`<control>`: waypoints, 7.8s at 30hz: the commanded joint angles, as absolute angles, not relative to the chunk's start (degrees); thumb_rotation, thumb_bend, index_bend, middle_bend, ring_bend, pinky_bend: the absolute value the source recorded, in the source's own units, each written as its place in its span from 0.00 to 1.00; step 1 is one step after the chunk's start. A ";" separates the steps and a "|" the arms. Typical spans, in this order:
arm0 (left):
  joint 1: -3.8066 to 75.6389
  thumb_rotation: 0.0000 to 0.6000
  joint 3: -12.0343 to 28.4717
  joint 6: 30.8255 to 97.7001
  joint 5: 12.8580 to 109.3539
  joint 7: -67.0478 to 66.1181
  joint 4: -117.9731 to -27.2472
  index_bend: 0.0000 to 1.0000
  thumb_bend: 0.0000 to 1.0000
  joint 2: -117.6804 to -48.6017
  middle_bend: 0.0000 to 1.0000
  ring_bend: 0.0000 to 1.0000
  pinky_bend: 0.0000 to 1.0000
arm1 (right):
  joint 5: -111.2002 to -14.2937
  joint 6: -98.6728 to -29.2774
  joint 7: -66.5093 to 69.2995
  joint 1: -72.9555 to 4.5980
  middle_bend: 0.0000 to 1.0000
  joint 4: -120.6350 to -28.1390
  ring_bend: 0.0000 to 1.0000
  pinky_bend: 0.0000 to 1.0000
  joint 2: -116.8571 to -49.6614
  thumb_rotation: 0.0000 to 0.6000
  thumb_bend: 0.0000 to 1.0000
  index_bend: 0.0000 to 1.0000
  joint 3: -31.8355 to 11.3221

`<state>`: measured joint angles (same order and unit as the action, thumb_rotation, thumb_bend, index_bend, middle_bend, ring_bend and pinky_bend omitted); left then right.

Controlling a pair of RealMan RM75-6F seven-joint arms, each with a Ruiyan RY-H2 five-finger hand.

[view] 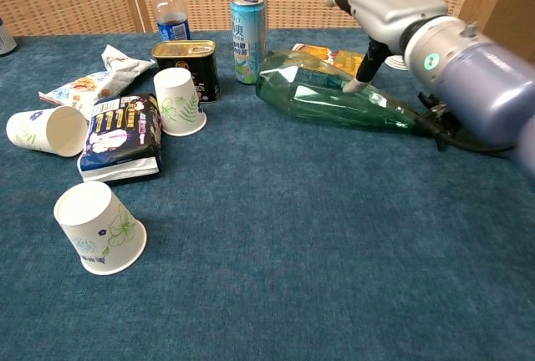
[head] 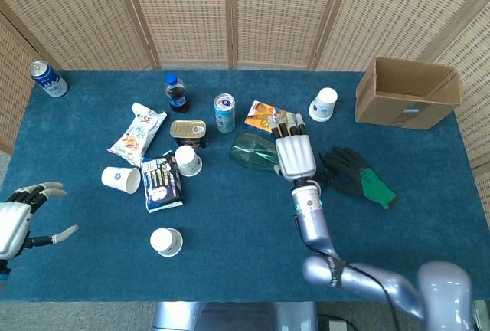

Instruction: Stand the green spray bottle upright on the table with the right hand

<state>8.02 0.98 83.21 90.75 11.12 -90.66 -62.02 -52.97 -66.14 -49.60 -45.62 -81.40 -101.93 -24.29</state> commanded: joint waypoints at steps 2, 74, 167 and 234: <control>8.70 0.51 1.14 82.79 91.24 10.63 -91.41 0.34 0.18 -61.77 0.30 0.29 0.27 | -41.06 -57.72 -47.54 -41.58 0.18 -99.19 0.16 0.28 -87.74 0.93 0.12 0.00 -24.48; 9.36 0.51 -0.62 85.38 94.85 13.41 -90.71 0.32 0.18 -62.05 0.30 0.28 0.29 | -36.03 -46.83 -27.83 -53.87 0.21 -106.55 0.32 0.43 -73.05 0.42 0.24 0.00 -4.24; 6.92 0.51 -0.96 87.77 92.64 16.09 -87.02 0.29 0.18 -64.13 0.27 0.27 0.27 | -76.68 -38.17 -16.09 -66.51 0.19 -88.02 0.09 0.29 -81.88 1.00 0.24 0.09 -6.60; 4.12 0.51 -1.39 89.31 93.46 12.02 -92.88 0.23 0.18 -61.87 0.22 0.23 0.27 | -99.58 -41.15 0.84 -72.98 0.24 -54.71 0.14 0.29 -96.34 1.00 0.21 0.17 3.77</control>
